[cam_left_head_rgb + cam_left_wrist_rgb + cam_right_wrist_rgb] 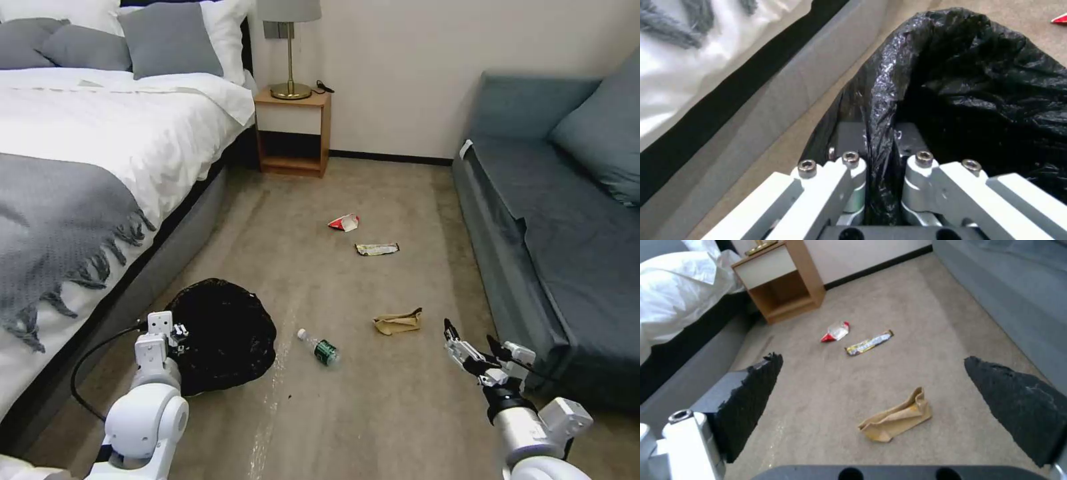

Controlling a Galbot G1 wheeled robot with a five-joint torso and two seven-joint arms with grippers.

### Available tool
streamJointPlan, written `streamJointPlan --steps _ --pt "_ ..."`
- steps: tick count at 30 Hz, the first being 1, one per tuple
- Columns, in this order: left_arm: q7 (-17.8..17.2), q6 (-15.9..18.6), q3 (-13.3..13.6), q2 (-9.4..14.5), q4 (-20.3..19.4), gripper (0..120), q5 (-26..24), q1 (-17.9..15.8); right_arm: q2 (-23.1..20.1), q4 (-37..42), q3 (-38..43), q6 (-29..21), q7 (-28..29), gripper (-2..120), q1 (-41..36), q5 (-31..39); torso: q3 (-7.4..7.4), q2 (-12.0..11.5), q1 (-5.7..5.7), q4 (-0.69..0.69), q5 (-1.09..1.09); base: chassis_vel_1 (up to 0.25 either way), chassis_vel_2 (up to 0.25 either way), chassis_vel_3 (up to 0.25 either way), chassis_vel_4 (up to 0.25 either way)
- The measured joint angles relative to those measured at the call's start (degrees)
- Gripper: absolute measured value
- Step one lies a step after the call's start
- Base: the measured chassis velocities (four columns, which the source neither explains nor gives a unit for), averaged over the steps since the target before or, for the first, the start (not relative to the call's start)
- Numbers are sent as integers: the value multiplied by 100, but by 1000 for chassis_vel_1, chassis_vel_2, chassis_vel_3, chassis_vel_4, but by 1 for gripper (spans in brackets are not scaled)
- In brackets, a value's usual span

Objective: Pick up the trash bin, then pick up the garbage on the floor and place it into the trash bin.

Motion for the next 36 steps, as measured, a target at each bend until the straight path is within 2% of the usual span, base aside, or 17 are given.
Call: streamJointPlan --steps 36 --pt "78 -45 44 -9 17 5 68 9 21 -144 -69 49 -42 100 52 -61 0 0 0 0 0 -85 83 85 -83"
